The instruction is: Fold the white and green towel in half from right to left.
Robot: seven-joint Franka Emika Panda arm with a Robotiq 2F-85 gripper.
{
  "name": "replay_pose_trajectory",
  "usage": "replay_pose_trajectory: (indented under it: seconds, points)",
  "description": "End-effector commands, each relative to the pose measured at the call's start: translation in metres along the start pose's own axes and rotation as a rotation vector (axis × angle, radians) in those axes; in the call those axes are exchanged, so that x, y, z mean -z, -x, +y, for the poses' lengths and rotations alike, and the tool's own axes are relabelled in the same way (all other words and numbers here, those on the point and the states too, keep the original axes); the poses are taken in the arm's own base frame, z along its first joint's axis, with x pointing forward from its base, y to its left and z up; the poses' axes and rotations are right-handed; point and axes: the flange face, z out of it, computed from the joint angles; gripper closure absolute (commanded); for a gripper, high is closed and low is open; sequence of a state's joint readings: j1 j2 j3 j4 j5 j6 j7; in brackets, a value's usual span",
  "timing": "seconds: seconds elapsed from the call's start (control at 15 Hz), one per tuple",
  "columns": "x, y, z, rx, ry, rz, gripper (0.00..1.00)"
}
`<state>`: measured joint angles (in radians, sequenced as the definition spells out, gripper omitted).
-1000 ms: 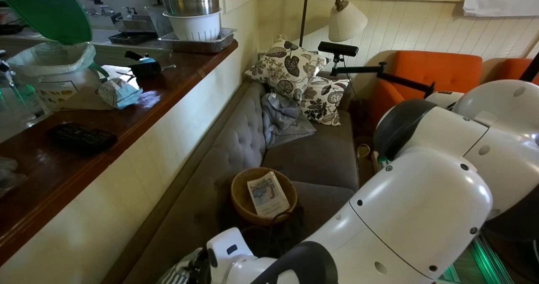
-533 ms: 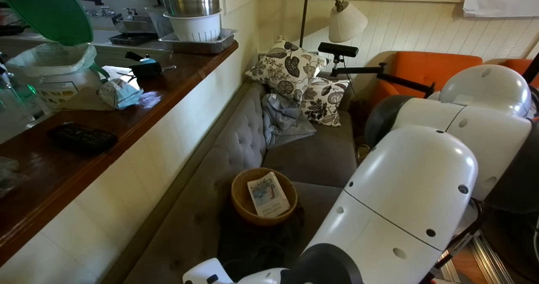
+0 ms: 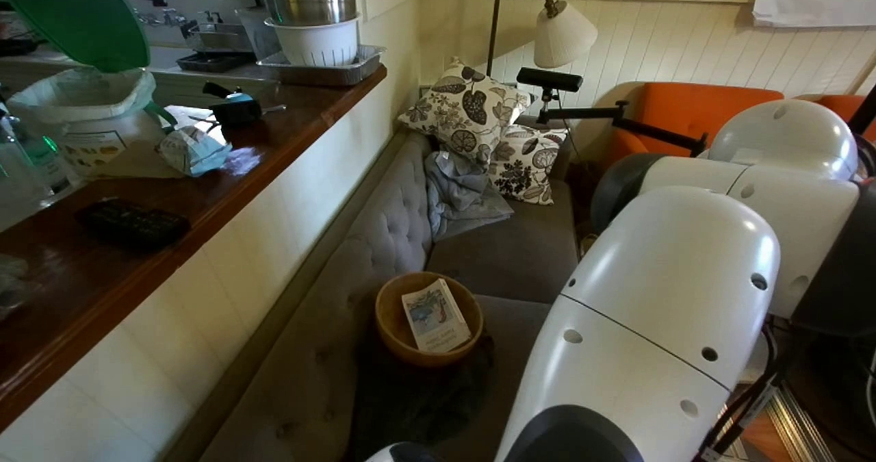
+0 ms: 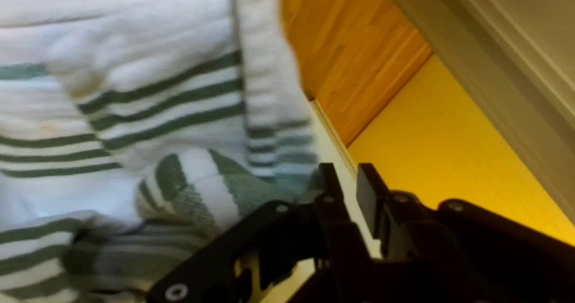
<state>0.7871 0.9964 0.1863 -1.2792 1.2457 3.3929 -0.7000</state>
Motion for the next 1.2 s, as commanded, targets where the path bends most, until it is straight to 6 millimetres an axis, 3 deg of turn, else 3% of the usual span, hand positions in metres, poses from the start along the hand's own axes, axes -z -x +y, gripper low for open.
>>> replay_pose_trajectory:
  seconds: [0.0, 0.2, 0.47, 0.6, 0.73, 1.0, 1.13]
  points:
    - [-0.016, -0.007, -0.021, -0.120, -0.142, -0.052, 0.51]
    - [-0.015, 0.001, -0.018, -0.208, -0.151, -0.078, 0.30]
    - [0.007, -0.025, 0.003, -0.212, -0.016, 0.065, 0.02]
    - [0.022, -0.038, 0.021, -0.180, 0.076, 0.165, 0.00]
    - [0.039, -0.028, 0.052, -0.133, 0.193, 0.141, 0.00]
    - [0.063, 0.009, 0.109, -0.088, 0.357, -0.003, 0.00]
    - [0.073, 0.028, 0.127, -0.076, 0.363, -0.111, 0.00]
